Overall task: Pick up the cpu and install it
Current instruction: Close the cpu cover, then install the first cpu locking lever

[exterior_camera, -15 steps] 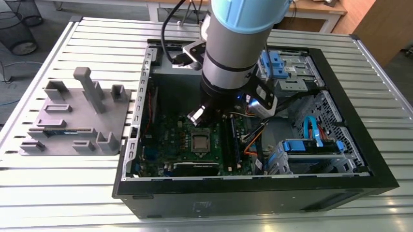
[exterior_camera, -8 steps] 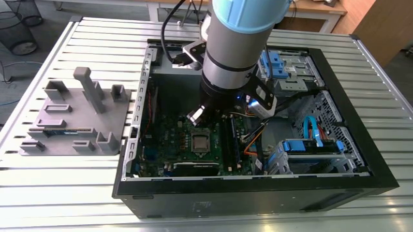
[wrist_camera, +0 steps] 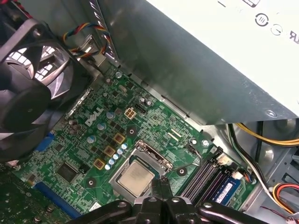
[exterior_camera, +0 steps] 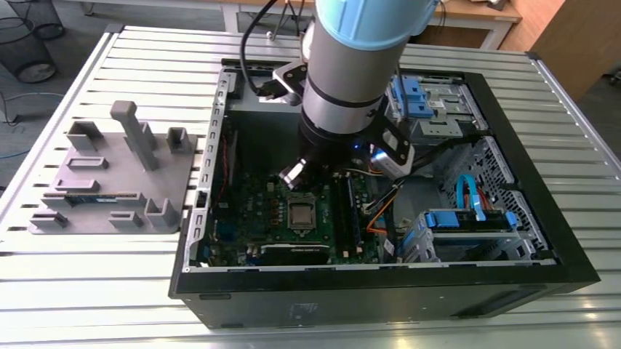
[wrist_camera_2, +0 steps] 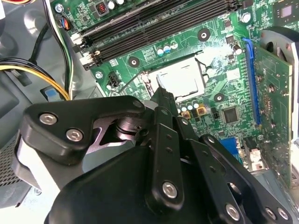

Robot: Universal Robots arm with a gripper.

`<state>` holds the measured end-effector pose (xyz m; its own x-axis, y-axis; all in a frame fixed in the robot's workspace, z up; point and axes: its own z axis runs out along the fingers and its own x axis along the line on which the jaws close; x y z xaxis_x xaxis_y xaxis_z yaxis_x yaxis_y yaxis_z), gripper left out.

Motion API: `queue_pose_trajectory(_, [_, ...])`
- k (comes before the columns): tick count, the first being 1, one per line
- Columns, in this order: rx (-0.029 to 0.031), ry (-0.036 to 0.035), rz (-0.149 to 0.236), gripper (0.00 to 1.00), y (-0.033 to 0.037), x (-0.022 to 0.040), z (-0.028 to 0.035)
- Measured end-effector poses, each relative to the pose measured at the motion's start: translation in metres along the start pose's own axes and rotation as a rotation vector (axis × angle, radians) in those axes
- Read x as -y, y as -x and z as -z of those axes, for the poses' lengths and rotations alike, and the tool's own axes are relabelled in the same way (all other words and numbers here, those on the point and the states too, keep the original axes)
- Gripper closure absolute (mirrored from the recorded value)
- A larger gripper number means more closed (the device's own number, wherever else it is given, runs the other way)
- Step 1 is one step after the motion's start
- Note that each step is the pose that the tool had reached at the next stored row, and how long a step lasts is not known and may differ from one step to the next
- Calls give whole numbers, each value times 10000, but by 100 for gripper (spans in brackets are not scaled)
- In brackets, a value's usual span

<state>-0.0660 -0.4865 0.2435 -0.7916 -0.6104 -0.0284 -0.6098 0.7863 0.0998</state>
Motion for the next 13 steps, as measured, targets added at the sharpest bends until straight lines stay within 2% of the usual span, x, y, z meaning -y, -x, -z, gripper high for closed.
queue_pose_trajectory(4, [1, -1, 0, 89, -28, -21, -1])
queue_pose_trajectory(13, [5, 1, 0, 89, -27, -24, 24])
